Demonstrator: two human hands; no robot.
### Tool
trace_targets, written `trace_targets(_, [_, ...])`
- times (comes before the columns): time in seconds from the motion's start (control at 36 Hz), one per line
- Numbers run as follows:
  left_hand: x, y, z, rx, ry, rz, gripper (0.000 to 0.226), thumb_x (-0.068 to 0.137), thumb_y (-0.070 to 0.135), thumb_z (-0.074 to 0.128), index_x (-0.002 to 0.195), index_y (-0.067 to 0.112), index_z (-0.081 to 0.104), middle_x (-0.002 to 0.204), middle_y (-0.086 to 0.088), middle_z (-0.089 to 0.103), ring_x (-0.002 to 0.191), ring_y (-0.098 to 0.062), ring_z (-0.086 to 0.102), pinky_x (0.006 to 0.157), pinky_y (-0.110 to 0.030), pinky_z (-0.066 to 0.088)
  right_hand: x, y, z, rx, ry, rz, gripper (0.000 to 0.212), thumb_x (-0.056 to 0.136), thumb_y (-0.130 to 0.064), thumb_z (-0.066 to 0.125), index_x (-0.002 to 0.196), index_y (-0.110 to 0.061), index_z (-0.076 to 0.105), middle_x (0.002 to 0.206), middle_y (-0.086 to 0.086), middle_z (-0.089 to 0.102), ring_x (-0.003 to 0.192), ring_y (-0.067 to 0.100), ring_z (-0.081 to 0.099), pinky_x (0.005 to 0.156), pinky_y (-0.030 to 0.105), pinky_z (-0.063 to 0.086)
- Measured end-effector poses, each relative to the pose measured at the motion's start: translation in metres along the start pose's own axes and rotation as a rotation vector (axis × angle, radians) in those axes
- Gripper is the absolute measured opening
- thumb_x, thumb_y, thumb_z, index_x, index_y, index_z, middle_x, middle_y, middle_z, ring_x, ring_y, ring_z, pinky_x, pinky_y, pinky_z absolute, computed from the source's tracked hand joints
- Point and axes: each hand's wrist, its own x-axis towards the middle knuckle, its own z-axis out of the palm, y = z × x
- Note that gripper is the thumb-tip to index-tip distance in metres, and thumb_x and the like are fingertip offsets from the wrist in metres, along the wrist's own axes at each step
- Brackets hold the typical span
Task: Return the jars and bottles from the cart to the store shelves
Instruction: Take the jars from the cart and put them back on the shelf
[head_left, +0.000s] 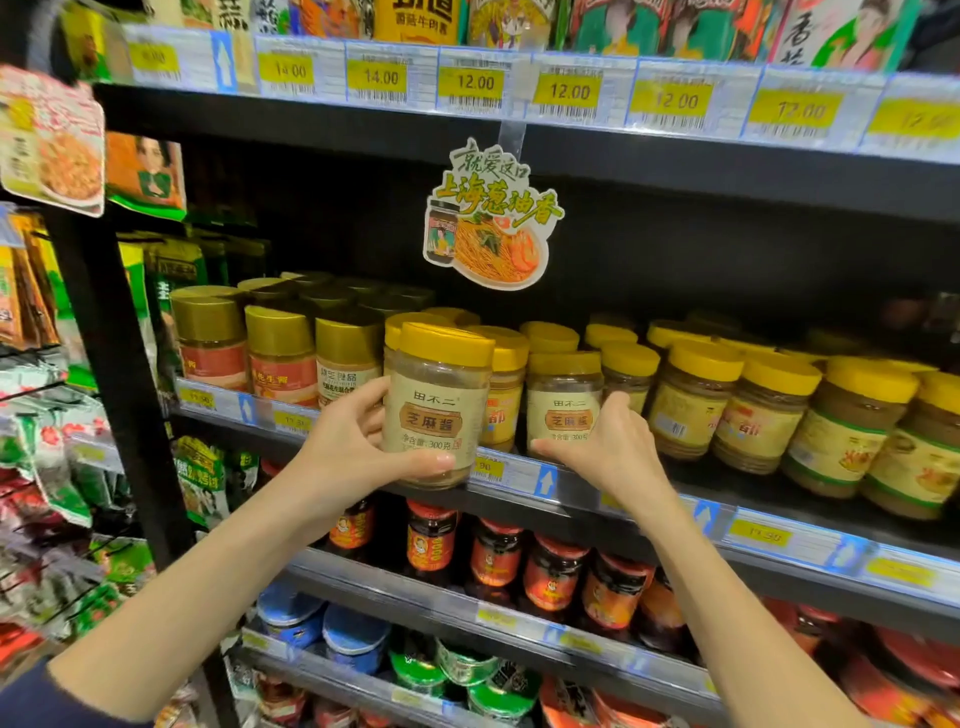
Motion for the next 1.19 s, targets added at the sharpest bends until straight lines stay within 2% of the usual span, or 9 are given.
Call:
trace_targets(0.14, [-0.004, -0.002, 0.000, -0.006, -0.005, -0.006, 0.074, 0.056, 0.015, 0.082, 0.123, 0.024, 0.054, 0.108, 0.010, 0.071, 0.099, 0.000, 0.065, 0.071, -0.008, 0.051, 0.000, -0.001, 0.001, 0.004, -0.027, 0.023, 0.084, 0.062, -0.042, 0.084, 0.118, 0.000, 0.038, 0.123, 0.015, 0.054, 0.112, 0.028, 0.055, 0.071, 0.028, 0.043])
trace_targets(0.33, [-0.003, -0.003, 0.004, -0.037, -0.003, -0.023, 0.069, 0.062, 0.003, 0.080, 0.125, 0.018, 0.054, 0.106, 0.008, 0.071, 0.095, 0.001, 0.066, 0.068, -0.008, 0.050, 0.005, 0.000, 0.005, 0.002, 0.014, 0.052, 0.083, 0.053, -0.048, 0.087, 0.107, -0.002, 0.043, 0.110, 0.013, 0.060, 0.095, 0.024, 0.057, 0.064, 0.031, 0.043])
trace_targets(0.61, [-0.002, -0.005, 0.018, -0.054, -0.028, -0.047, 0.073, 0.058, 0.008, 0.080, 0.125, 0.018, 0.053, 0.103, 0.006, 0.072, 0.094, -0.002, 0.068, 0.068, -0.009, 0.051, 0.017, 0.007, 0.010, -0.037, -0.011, 0.059, 0.082, 0.044, -0.057, 0.086, 0.098, -0.006, 0.052, 0.100, 0.008, 0.063, 0.093, 0.025, 0.062, 0.066, 0.034, 0.052])
trace_targets(0.81, [-0.001, -0.006, 0.030, -0.092, -0.045, -0.060, 0.075, 0.064, 0.002, 0.079, 0.131, 0.017, 0.049, 0.108, 0.002, 0.071, 0.094, -0.004, 0.068, 0.069, -0.010, 0.052, 0.022, 0.009, -0.014, 0.071, -0.097, 0.012, 0.063, 0.052, -0.064, 0.077, 0.073, -0.010, 0.051, 0.067, 0.003, 0.057, 0.062, 0.016, 0.056, 0.053, 0.027, 0.047])
trace_targets(0.86, [-0.001, -0.004, 0.034, -0.097, -0.048, -0.055, 0.075, 0.063, 0.004, 0.080, 0.130, 0.017, 0.049, 0.108, 0.002, 0.071, 0.095, -0.004, 0.068, 0.069, -0.010, 0.052, 0.021, 0.007, -0.030, 0.108, -0.115, 0.011, 0.066, 0.055, -0.060, 0.078, 0.087, -0.008, 0.053, 0.076, 0.004, 0.058, 0.073, 0.017, 0.060, 0.065, 0.034, 0.058])
trace_targets(0.94, [-0.001, -0.001, 0.042, -0.099, -0.058, -0.044, 0.073, 0.062, 0.006, 0.080, 0.128, 0.018, 0.051, 0.107, 0.004, 0.071, 0.095, -0.002, 0.068, 0.070, -0.010, 0.052, 0.019, 0.004, -0.056, 0.193, -0.114, 0.019, 0.095, 0.057, -0.056, 0.079, 0.132, -0.011, 0.040, 0.123, 0.007, 0.053, 0.103, 0.020, 0.057, 0.071, 0.033, 0.059])
trace_targets(1.03, [0.001, 0.005, 0.055, -0.108, -0.066, -0.028, 0.078, 0.058, 0.008, 0.081, 0.129, 0.017, 0.050, 0.106, 0.005, 0.071, 0.093, 0.000, 0.068, 0.069, -0.010, 0.052, 0.013, -0.001, -0.081, 0.356, -0.173, -0.105, 0.091, 0.058, -0.051, 0.078, 0.135, -0.022, 0.040, 0.121, 0.002, 0.059, 0.102, 0.012, 0.060, 0.072, 0.025, 0.056])
trace_targets(1.11, [0.004, 0.011, 0.071, -0.147, -0.072, -0.013, 0.081, 0.062, 0.002, 0.080, 0.134, 0.016, 0.045, 0.108, 0.005, 0.069, 0.091, 0.001, 0.068, 0.067, -0.009, 0.051, 0.006, -0.006, -0.098, 0.506, -0.316, -0.262, 0.094, 0.052, -0.047, 0.075, 0.136, -0.026, 0.040, 0.119, 0.000, 0.062, 0.101, 0.010, 0.065, 0.081, 0.027, 0.057])
trace_targets(1.19, [0.008, 0.019, 0.089, -0.152, -0.092, 0.030, 0.076, 0.065, 0.000, 0.079, 0.131, 0.017, 0.047, 0.109, 0.002, 0.069, 0.091, -0.001, 0.068, 0.068, -0.010, 0.051, 0.003, -0.011, -0.101, 0.378, -0.390, -0.359, 0.091, 0.057, -0.046, 0.075, 0.138, -0.033, 0.036, 0.125, -0.008, 0.053, 0.102, 0.008, 0.062, 0.083, 0.028, 0.055])
